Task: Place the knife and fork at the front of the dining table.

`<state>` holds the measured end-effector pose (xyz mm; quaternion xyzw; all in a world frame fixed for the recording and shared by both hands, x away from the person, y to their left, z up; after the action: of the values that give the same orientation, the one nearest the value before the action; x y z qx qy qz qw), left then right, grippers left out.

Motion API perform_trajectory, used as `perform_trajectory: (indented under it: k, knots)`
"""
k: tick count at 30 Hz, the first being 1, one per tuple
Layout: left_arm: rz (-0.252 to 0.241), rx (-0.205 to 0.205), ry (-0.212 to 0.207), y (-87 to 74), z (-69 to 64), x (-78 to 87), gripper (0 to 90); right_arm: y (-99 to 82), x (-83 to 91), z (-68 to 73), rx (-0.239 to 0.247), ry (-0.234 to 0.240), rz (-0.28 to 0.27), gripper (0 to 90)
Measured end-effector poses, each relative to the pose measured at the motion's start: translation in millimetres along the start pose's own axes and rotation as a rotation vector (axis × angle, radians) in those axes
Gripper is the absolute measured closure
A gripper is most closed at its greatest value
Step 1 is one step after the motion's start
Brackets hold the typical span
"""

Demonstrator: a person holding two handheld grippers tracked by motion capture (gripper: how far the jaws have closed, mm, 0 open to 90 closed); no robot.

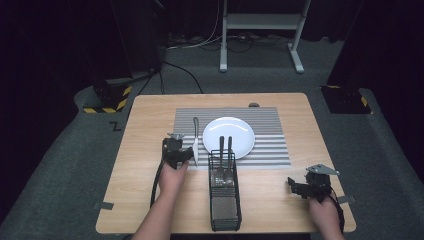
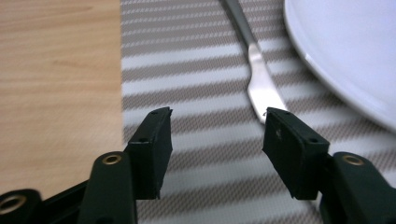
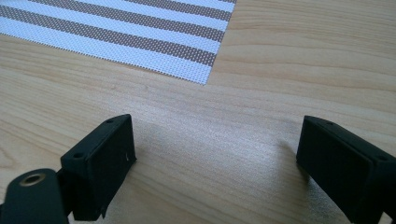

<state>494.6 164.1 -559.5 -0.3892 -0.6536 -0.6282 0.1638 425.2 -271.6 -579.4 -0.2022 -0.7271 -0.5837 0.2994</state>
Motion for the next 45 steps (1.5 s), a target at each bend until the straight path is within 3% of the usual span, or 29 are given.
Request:
perform_trajectory:
  k: [4,7,14,16,18,23,25,27,29,32,35,40,45]
  knots:
    - [0.017,-0.039,0.016,-20.8,10.3,17.5,37.7,-0.1,0.2,0.2,0.000,0.000,0.000,11.0]
    - [-0.005,-0.018,0.003,-31.9,17.7,30.8,35.5,-0.1,0.2,0.2,0.000,0.000,0.000,11.0]
    - [0.001,-0.006,0.000,-64.4,34.4,55.4,29.9,-0.1,0.2,0.2,0.001,0.000,0.000,11.0]
    - [0.015,-0.012,-0.014,-73.2,38.4,59.4,25.8,-0.1,0.2,0.2,0.001,0.000,0.000,11.0]
    - [0.032,-0.036,0.001,-82.0,43.7,63.1,22.4,-0.1,0.2,0.2,0.001,-0.001,0.000,11.0]
    - [-0.012,-0.057,0.025,-91.0,49.9,71.8,19.2,0.2,0.6,0.7,0.006,-0.008,-0.006,11.7]
    - [-0.060,-0.080,0.032,-93.2,50.1,71.6,17.6,0.5,1.4,1.7,0.025,-0.017,-0.016,12.0]
    - [-0.054,-0.051,-0.015,-95.8,49.1,71.9,17.3,1.2,2.8,2.7,0.059,-0.038,-0.038,12.3]
    - [-0.049,-0.054,-0.012,-96.3,48.0,71.8,15.5,1.4,5.0,4.5,0.081,-0.053,-0.052,13.9]
    - [-0.054,-0.039,0.004,-97.0,47.1,72.2,15.2,7.1,10.4,9.1,0.070,-0.035,-0.082,13.8]
    - [-0.054,-0.036,0.006,-97.1,47.0,72.2,15.2,17.9,20.9,15.2,0.079,-0.028,-0.168,13.7]
    - [-0.038,-0.052,-0.017,-96.0,45.9,69.4,10.3,32.2,36.8,24.8,0.059,-0.016,-0.279,13.6]
    - [-0.027,-0.056,-0.032,-95.7,44.4,67.5,6.1,44.2,48.4,34.2,0.043,-0.009,-0.345,12.6]
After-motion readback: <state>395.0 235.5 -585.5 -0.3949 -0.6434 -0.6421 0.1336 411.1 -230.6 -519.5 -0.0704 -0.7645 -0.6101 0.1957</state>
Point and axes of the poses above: each handheld gripper's, and its own axes: x roughly backward along the jaws, y roughly out of its top, z roughly to its left, the point moved 8 cm from there along -x, roughly forward along the jaws, and after that the axes turned 11 degrees about -y, right-handed, at the moved point
